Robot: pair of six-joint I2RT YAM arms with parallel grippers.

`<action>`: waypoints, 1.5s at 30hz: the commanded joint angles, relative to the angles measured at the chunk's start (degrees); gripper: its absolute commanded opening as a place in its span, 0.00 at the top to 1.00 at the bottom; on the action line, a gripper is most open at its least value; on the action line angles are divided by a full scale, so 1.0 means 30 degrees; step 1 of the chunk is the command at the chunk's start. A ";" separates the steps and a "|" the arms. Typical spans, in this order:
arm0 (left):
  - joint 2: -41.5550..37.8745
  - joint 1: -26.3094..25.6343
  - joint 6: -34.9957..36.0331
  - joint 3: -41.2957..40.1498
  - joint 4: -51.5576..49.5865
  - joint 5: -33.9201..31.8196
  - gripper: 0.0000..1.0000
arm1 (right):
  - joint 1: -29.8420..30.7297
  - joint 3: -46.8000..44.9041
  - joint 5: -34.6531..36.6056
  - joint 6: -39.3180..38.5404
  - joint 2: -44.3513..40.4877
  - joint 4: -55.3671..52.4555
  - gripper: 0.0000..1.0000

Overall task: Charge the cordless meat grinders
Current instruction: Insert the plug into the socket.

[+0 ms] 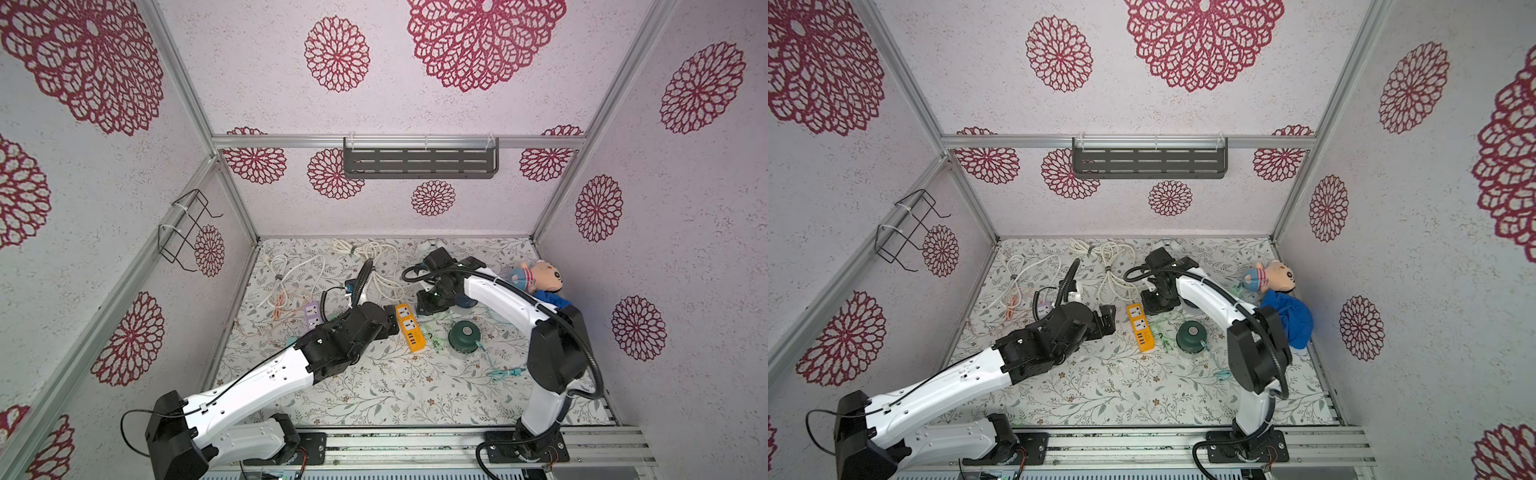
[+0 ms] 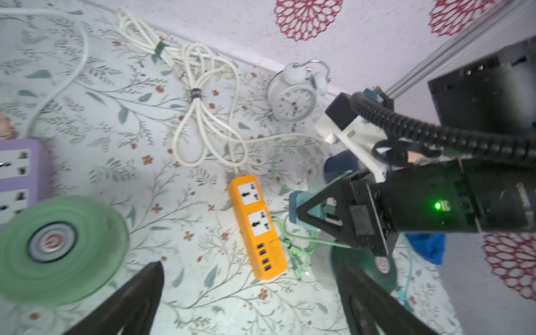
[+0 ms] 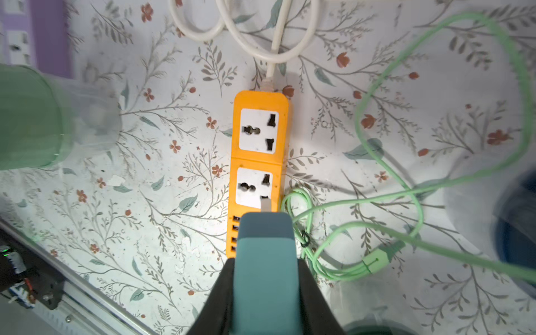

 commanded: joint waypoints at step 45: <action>-0.3010 0.0436 -0.0941 -0.4931 0.0337 0.0026 0.03 | 0.0832 1.0121 0.3241 -0.1184 0.8408 -0.6327 1.00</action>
